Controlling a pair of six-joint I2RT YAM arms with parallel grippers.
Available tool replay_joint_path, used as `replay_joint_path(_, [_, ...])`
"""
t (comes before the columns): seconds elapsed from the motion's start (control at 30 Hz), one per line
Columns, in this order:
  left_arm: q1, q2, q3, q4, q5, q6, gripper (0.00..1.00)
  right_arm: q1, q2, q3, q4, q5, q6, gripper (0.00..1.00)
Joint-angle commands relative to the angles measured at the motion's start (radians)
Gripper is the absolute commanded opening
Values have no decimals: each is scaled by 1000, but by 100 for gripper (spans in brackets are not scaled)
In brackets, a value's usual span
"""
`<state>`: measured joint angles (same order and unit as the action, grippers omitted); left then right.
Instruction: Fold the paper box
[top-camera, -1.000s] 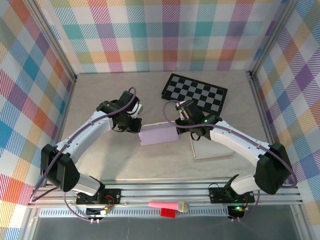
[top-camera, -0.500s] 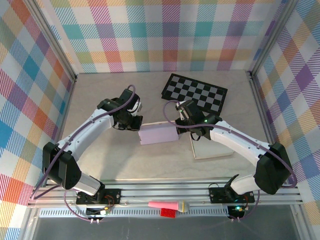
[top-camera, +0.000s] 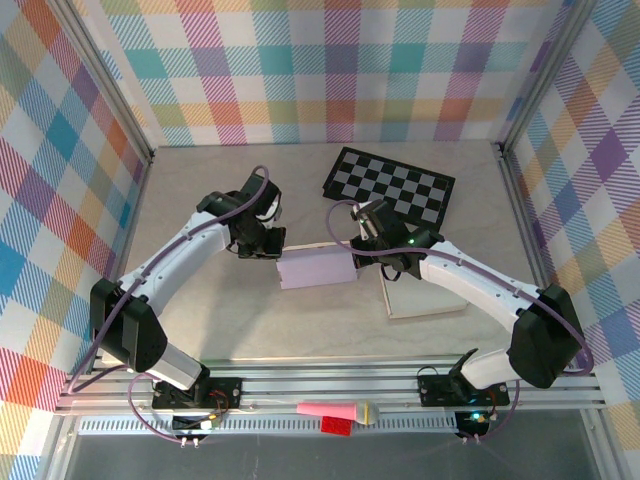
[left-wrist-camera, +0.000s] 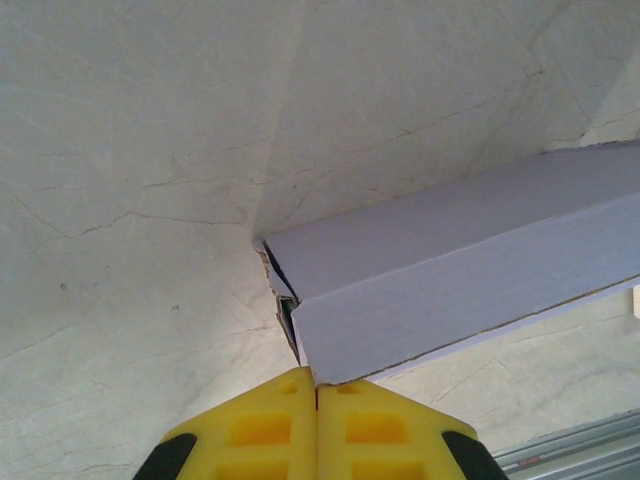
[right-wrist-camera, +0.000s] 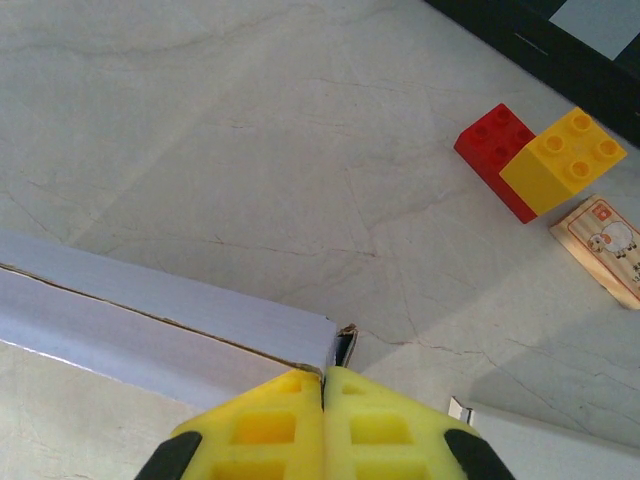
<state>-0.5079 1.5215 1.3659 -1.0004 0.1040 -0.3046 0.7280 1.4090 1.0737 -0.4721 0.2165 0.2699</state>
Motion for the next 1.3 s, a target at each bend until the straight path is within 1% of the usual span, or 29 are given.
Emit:
replay_joint_path(0.0, [2,20,30,-13,60,-35,0,10,22,12,-43,-40,3,0])
replay_joint_path(0.33, [9,48,67,-62,84,-65,0,11,20,11,-47,-38,0,0])
replay_joint_path(0.5, [12,46,57,-54,81,-60,0,10,22,11,-45,-41,2,0])
replay_joint_path(0.97, [11,-48,-120,83,69,-32,0,11,-10,-64,29,-62,-8,0])
replay_joint_path(1.17, [-1,-80,-172,105,48,-21,0,11,-21,-69,19,-76,9,0])
replay_joint_path(1.27, [-10,-102,-200,121,29,-22,0,11,-29,-59,-11,-88,48,0])
